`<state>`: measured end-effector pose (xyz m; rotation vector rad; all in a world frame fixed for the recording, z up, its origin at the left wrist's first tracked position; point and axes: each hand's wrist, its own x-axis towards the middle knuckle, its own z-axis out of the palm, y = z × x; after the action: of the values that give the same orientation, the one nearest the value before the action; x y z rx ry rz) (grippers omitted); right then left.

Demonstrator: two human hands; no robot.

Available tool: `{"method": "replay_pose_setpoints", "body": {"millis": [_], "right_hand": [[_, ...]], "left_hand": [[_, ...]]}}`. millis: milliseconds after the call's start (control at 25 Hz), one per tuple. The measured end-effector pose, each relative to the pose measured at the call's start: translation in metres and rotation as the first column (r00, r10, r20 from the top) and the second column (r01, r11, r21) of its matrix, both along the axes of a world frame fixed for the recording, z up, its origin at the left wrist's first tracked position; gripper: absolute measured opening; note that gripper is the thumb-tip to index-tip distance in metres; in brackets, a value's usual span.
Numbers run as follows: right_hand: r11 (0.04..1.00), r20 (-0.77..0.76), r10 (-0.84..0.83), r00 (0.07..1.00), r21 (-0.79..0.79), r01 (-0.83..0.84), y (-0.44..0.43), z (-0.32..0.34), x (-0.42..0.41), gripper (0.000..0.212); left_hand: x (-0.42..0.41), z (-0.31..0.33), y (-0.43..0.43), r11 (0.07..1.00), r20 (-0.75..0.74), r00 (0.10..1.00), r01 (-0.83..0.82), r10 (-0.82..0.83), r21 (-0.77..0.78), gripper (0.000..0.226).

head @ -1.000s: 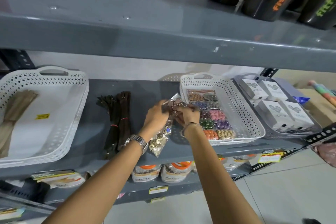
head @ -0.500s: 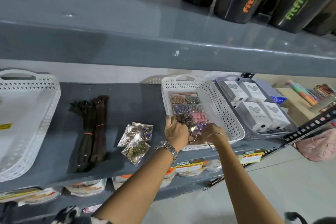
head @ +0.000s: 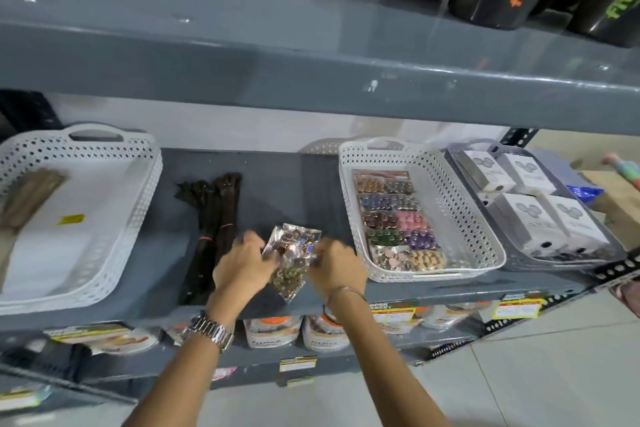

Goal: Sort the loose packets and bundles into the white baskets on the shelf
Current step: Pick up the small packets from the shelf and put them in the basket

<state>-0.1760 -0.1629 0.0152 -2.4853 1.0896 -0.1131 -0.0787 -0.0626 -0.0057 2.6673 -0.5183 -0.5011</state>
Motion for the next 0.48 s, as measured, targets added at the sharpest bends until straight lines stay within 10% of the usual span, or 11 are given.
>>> {"method": "replay_pose_setpoints", "body": {"millis": [200, 480], "right_hand": [[0.965, -0.019, -0.013, 1.0, 0.261, 0.018, -0.002, -0.029, 0.012, 0.037], [0.936, 0.426, -0.282, 0.86, 0.321, 0.147, -0.056, 0.021, -0.016, 0.025]], "left_hand": [[-0.013, -0.018, 0.017, 0.996, -0.196, 0.977, 0.073, -0.082, -0.051, 0.037], [-0.023, 0.029, -0.037, 0.857, -0.076, 0.997, -0.042, 0.003, -0.514, 0.026]]}}
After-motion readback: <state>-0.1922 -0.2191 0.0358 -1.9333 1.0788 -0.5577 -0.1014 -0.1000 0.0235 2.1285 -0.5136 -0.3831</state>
